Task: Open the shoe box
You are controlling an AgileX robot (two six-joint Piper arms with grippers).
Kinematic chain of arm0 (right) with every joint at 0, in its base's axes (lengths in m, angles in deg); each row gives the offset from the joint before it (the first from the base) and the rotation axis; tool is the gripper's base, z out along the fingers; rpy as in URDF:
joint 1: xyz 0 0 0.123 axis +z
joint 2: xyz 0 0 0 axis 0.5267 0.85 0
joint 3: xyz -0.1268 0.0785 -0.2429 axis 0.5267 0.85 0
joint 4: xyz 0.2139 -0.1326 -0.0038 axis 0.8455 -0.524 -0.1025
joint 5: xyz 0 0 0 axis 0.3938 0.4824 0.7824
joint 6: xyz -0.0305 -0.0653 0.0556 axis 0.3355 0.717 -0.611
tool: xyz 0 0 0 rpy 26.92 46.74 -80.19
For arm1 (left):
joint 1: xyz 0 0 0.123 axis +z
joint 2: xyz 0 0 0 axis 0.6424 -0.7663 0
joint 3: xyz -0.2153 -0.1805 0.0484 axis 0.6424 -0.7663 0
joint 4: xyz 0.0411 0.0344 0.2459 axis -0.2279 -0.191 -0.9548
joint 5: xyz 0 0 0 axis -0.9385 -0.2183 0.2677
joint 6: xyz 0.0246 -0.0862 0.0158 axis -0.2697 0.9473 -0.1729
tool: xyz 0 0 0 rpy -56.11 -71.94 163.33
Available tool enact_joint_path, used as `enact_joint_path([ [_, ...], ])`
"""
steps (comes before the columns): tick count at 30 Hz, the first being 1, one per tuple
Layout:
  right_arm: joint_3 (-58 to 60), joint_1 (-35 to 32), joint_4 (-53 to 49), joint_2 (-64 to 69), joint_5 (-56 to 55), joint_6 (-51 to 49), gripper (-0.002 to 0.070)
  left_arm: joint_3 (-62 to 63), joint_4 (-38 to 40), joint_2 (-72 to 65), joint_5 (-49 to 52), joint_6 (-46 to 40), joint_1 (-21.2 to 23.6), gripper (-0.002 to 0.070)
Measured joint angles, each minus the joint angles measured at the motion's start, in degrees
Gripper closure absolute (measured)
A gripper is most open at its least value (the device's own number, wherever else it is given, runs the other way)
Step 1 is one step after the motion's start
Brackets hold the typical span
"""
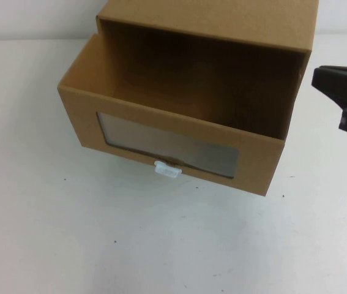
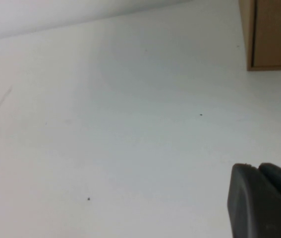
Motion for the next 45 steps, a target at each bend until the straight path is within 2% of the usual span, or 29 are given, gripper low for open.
enact_joint_path([
  [4, 0.1, 0.0, 0.1, 0.0, -4.1, 2.7, 0.0694, 0.0, -7.7, 0.0, 0.3, 13.5, 0.0, 0.0682],
  [7, 0.6, 0.0, 0.1, -0.9, -7.3, 4.9, 0.0694, 0.0, -11.3, 0.0, 2.0, 16.8, 0.0, 0.0682],
  [19, 7.9, 0.0, 0.2, -21.7, -29.1, 9.2, 0.0694, 0.0, -12.7, 0.0, 3.4, 19.5, -0.4, 0.0682],
  [27, 21.9, -0.1, 0.5, -41.8, -32.3, 13.2, 0.0694, 0.0, -12.7, 0.0, 3.6, 19.5, -0.4, 0.0682],
  [37, 24.8, -0.4, 1.1, -47.8, -37.6, 16.0, 0.0694, 0.0, -12.7, 0.0, 3.6, 19.5, -0.4, 0.0681],
  [40, 26.8, -0.4, -10.0, -49.3, -38.7, 5.5, 0.0694, 0.0, -12.7, 0.0, 3.6, 19.5, -0.4, 0.0681],
  [43, 30.6, -0.8, -37.7, -52.0, -39.8, -21.3, 0.0694, 0.0, -12.7, 0.0, 3.6, 19.5, -0.4, 0.0681],
  [45, 34.0, -2.7, -56.2, -54.0, -39.1, -42.9, 0.0694, 0.0, -12.7, 0.0, 3.6, 19.5, -0.4, 0.0681],
])
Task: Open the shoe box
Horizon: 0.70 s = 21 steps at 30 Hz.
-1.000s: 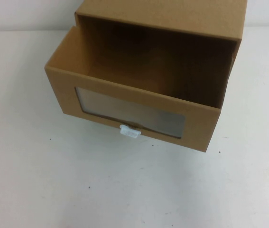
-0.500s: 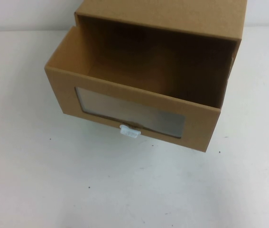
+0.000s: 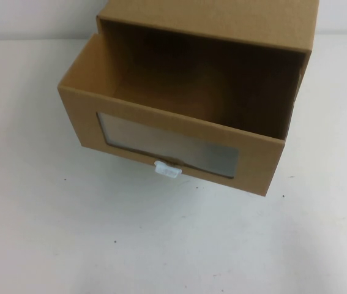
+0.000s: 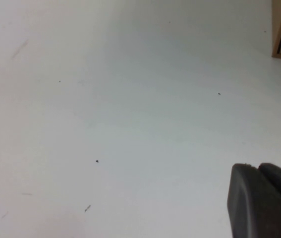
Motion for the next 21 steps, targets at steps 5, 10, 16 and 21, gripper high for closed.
enact_joint_path([
  [5, 7.1, -7.6, -29.8, -5.7, 10.8, -37.9, 0.0694, 0.0, 0.0, 0.0, 0.0, 0.0, 0.0, 0.0681],
  [10, 11.1, -10.0, -38.2, -11.3, 19.2, -48.7, 0.0694, 0.0, 0.0, 0.0, 0.0, 0.0, 0.0, 0.0681],
  [16, 11.4, -7.4, -39.1, -11.7, 24.2, -49.9, 0.0694, 0.0, 0.0, 0.0, 0.0, 0.0, 0.0, 0.0681],
  [21, 11.4, -2.3, -39.1, -11.7, 24.7, -50.3, 0.0694, 0.0, 0.0, 0.0, 0.0, 0.0, 0.0, 0.0681],
])
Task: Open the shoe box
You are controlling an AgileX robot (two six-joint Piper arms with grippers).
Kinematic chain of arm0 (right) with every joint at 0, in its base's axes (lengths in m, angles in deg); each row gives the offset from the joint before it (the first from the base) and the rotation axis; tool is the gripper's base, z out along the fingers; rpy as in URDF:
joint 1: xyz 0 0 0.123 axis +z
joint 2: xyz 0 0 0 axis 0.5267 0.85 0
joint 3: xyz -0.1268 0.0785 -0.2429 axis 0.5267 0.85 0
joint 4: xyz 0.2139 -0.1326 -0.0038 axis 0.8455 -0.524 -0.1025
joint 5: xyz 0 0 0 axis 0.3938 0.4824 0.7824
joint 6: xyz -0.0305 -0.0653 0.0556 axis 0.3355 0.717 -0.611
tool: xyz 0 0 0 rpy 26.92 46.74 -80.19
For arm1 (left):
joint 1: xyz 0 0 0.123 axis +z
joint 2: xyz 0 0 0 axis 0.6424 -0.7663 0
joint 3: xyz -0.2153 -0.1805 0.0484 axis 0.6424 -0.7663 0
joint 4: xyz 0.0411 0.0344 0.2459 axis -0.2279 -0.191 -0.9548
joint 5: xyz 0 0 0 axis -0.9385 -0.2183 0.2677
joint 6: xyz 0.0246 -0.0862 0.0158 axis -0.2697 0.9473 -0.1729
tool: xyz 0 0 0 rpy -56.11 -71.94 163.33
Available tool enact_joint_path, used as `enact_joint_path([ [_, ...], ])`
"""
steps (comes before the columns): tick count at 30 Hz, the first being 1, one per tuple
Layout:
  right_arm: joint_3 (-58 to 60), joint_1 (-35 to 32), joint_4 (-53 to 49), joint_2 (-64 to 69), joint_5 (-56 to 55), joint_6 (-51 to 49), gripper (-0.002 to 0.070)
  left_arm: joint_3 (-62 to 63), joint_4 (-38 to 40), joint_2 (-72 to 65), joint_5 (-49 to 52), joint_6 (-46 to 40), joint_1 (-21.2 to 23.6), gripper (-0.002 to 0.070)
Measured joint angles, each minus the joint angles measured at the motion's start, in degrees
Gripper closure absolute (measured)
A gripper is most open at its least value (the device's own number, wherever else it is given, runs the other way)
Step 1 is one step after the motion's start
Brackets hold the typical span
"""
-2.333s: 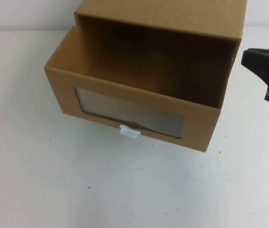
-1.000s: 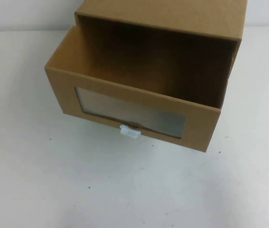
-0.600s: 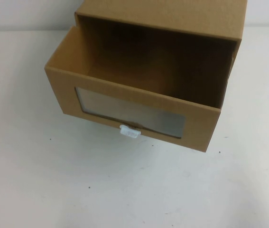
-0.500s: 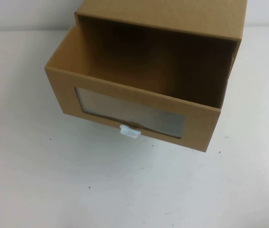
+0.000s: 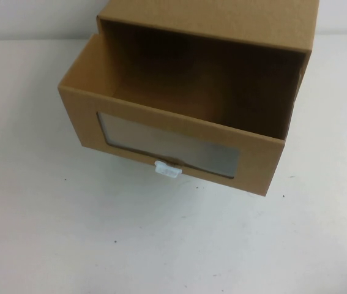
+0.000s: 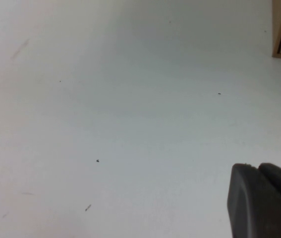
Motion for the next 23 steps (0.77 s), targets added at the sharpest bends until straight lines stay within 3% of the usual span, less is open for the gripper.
enact_joint_path([
  [6, 0.0, 4.5, 0.0, 0.0, 0.0, -2.0, 0.0694, 0.0, 0.0, 0.0, 0.0, 0.0, 0.0, 0.0681],
  [23, 0.0, 4.5, 0.0, 0.0, 0.0, -2.4, 0.0694, 0.0, 0.0, 0.0, 0.0, 0.0, 0.0, 0.0681],
])
